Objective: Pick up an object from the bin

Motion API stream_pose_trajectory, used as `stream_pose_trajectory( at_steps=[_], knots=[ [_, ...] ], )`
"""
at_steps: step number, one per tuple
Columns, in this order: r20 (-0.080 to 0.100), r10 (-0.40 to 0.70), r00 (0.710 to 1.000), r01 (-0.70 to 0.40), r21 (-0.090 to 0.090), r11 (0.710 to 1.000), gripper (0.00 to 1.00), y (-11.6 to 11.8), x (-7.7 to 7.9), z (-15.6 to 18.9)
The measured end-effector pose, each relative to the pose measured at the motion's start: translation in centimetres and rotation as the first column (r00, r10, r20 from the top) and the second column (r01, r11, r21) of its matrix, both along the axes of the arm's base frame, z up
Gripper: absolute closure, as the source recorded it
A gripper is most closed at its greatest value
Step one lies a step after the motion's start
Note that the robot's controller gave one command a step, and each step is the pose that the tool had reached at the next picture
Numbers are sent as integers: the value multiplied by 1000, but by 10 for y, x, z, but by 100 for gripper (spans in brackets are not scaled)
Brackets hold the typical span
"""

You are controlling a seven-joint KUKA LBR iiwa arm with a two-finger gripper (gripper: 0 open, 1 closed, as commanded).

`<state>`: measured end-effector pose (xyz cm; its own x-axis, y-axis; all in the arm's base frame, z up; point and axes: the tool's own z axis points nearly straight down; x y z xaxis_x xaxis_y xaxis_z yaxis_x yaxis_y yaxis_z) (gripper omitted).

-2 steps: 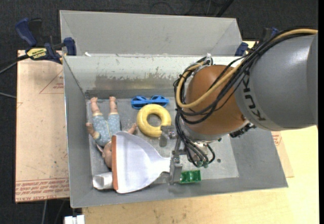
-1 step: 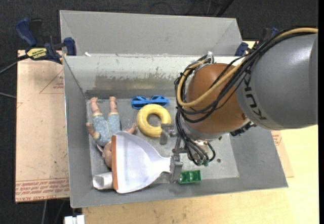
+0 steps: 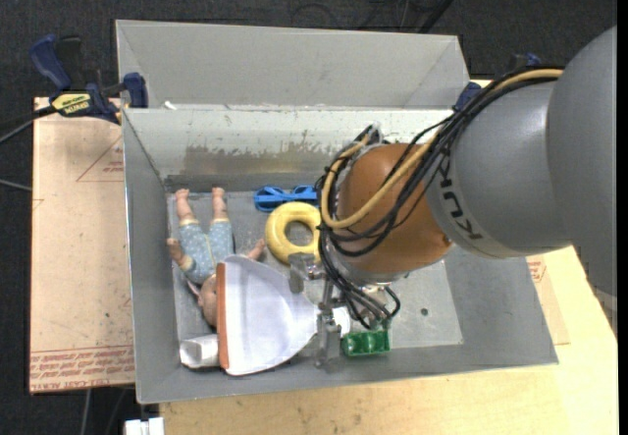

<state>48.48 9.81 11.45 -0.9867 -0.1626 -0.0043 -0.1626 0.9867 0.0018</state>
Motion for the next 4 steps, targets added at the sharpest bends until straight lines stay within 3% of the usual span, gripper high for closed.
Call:
stream_pose_trajectory(
  at_steps=[1,2,3,4],
  knots=[
    [19,86,996,-86,2,996,0,4,6,-48],
    [6,55,998,-55,2,999,0,17,-4,-17],
    [19,74,997,-74,4,997,0,10,4,-35],
    [10,215,976,-215,1,977,100,26,-4,-44]
  ],
)
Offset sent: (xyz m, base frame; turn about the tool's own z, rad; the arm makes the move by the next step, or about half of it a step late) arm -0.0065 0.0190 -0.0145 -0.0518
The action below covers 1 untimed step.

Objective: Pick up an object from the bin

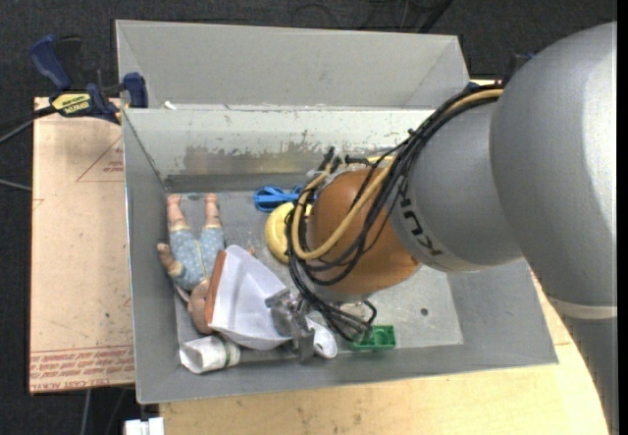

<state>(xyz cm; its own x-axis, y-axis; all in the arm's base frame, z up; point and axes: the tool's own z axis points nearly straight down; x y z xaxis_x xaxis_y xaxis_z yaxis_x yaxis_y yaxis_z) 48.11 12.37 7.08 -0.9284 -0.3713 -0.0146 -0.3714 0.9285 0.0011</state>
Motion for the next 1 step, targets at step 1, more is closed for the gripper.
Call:
stream_pose_trajectory(
  at_steps=[1],
  knots=[
    [0,0,1000,0,0,1000,100,0,0,0]
  ],
)
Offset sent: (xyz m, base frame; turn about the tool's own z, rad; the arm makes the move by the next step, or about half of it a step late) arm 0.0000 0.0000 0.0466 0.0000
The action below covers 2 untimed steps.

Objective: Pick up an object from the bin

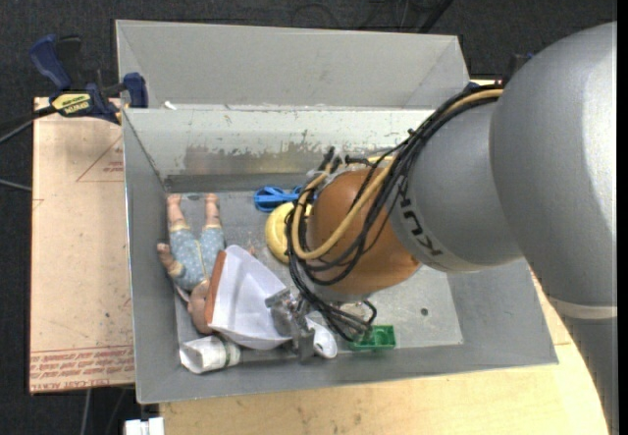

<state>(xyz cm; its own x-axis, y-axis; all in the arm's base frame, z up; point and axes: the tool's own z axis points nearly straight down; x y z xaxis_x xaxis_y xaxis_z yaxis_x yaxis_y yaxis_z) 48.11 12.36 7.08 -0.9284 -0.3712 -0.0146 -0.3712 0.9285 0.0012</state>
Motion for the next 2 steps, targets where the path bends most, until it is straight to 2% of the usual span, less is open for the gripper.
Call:
stream_pose_trajectory(
  at_steps=[1,2],
  knots=[
    [-2,0,1000,0,-1,1000,100,0,-1,3],
    [-2,0,1000,0,-1,1000,100,0,-1,21]
  ],
)
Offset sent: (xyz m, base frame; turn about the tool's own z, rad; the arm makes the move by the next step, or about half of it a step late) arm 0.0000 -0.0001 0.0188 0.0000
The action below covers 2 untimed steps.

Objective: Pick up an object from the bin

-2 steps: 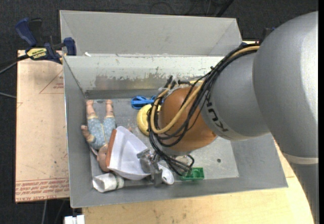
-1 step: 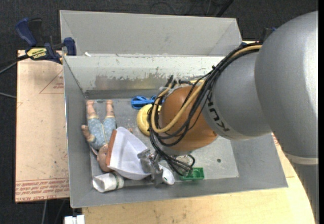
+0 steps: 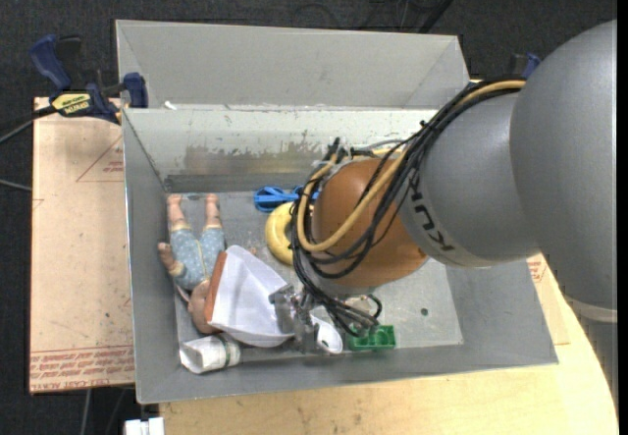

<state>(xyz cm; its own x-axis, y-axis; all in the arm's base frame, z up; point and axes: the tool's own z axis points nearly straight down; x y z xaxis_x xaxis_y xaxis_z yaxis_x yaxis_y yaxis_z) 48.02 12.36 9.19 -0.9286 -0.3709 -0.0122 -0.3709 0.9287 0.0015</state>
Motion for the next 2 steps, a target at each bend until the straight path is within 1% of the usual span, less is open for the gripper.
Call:
stream_pose_trajectory(
  at_steps=[2],
  knots=[
    [2,-1,1000,1,1,1000,100,0,1,10]
  ],
)
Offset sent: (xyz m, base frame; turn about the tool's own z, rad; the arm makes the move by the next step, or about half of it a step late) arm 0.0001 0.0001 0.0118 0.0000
